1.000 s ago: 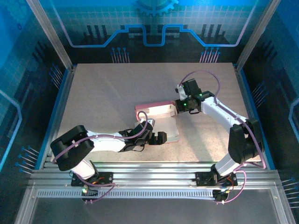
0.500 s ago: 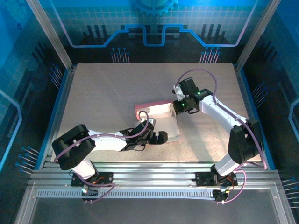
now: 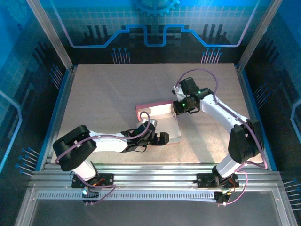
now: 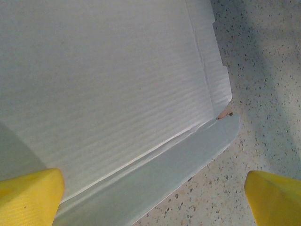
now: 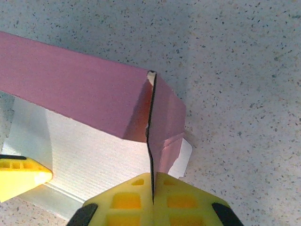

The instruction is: Fold the paper box

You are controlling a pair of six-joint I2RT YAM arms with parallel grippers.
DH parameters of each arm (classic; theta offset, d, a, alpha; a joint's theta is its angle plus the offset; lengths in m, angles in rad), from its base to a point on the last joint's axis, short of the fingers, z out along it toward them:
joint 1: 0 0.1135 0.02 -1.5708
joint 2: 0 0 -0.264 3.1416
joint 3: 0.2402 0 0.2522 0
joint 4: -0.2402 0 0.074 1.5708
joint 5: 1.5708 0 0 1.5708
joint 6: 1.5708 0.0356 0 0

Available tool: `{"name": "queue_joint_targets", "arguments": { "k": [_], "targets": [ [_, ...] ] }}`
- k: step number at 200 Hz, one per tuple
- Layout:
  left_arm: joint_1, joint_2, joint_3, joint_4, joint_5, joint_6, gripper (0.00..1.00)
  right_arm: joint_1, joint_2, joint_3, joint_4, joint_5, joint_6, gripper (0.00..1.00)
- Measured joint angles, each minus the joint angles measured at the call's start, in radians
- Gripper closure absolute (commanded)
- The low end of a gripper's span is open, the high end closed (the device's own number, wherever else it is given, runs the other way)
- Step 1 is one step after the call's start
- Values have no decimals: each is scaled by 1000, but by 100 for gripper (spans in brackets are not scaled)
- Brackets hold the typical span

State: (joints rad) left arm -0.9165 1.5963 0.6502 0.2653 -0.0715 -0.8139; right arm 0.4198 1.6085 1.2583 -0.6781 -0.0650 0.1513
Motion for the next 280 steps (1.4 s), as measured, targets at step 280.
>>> {"name": "queue_joint_targets", "arguments": {
  "k": [280],
  "targets": [
    [-1, -93, 0, -104, 82, -48, 2, 27, -50, -187, 245, -47, 63, 99]
  ]
}}
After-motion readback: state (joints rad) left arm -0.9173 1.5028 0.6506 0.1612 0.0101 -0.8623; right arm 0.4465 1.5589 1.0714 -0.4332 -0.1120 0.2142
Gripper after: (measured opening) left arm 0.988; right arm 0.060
